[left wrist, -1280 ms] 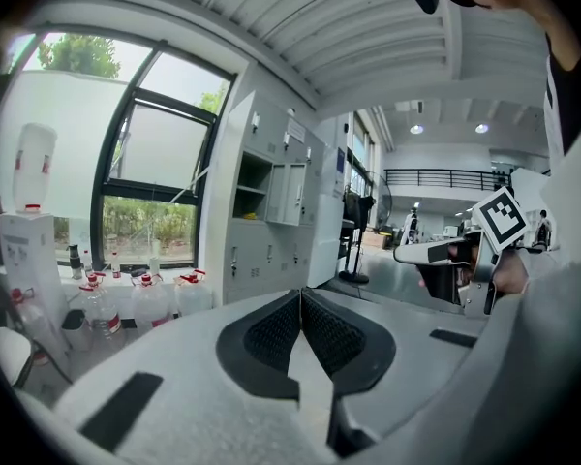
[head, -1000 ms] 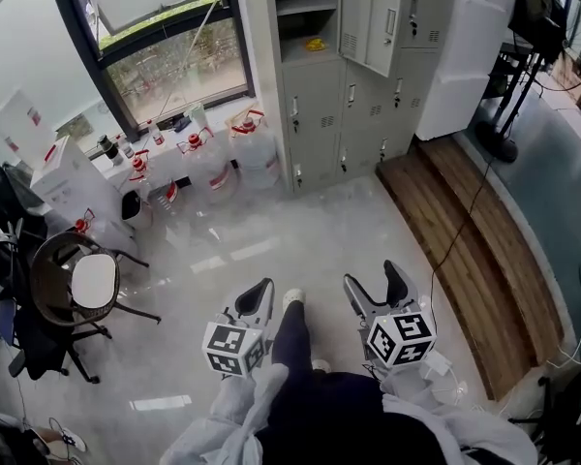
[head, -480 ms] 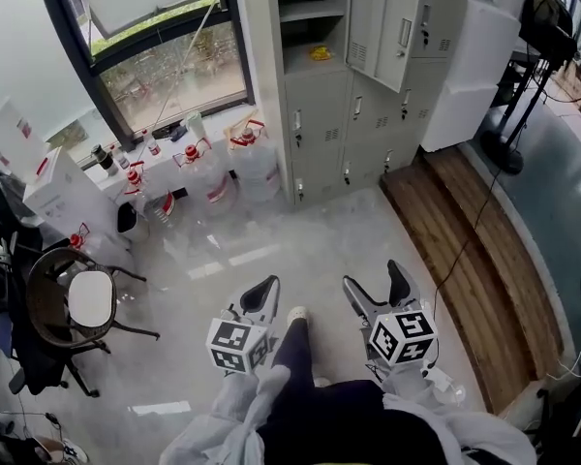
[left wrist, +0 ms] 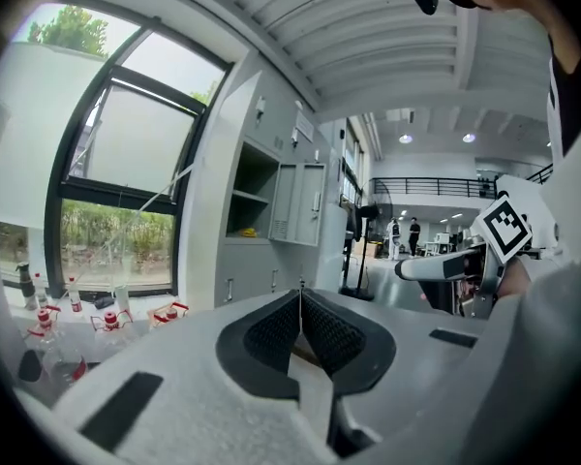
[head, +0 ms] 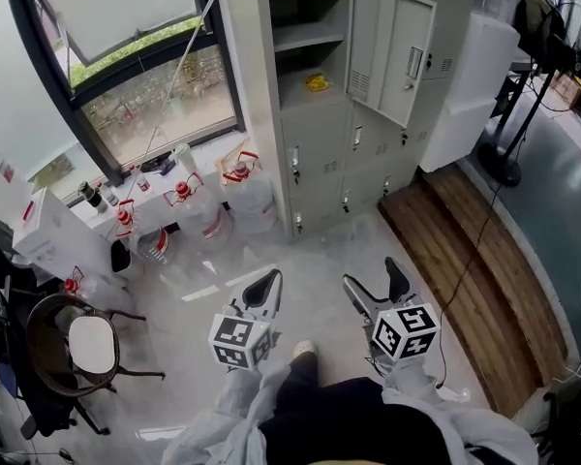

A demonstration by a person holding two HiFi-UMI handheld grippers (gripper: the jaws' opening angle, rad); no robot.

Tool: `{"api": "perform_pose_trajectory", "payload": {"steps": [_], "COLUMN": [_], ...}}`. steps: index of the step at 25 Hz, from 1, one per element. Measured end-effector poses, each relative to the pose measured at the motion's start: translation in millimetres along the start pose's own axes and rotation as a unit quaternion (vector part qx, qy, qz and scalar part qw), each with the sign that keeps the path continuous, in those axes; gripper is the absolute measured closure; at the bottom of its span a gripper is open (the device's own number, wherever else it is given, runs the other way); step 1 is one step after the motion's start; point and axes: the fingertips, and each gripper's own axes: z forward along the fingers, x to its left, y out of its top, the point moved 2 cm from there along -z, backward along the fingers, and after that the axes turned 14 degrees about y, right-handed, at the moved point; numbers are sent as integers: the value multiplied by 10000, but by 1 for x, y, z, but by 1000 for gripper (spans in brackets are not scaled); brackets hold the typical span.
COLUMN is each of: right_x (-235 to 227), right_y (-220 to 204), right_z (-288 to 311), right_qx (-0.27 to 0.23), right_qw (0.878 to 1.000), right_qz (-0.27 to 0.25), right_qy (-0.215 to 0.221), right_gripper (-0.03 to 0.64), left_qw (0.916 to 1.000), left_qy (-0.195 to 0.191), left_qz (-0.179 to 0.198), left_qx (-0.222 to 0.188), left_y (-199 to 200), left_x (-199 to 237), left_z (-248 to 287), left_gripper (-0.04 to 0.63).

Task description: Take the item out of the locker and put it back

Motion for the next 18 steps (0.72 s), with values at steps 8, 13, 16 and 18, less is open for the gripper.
{"api": "perform_pose_trajectory", "payload": {"steps": [8, 13, 16, 18], "right_x": [-26, -32, -35, -36], "right_y": [8, 13, 10, 7], "right_z": [62, 84, 95, 100], "right_qx": [-44, -124, -105, -69], "right_qw": [9998, 9996, 9995, 9995], "right_qz": [65, 40, 58, 84], "right_qy": [-172, -265, -290, -286], "right_gripper": [193, 193, 195, 195], "left_qw": [9999, 9998, 9997, 9997], "left_qy": [-117, -192, -205, -183], "left_qz": [57, 77, 69, 46], "left_qx": [66, 65, 92, 127], "left_y": [6, 10, 6, 3], "left_x": [43, 61, 69, 73], "left_z": [56, 76, 83, 85], "left_gripper": [584, 584, 584, 584]}}
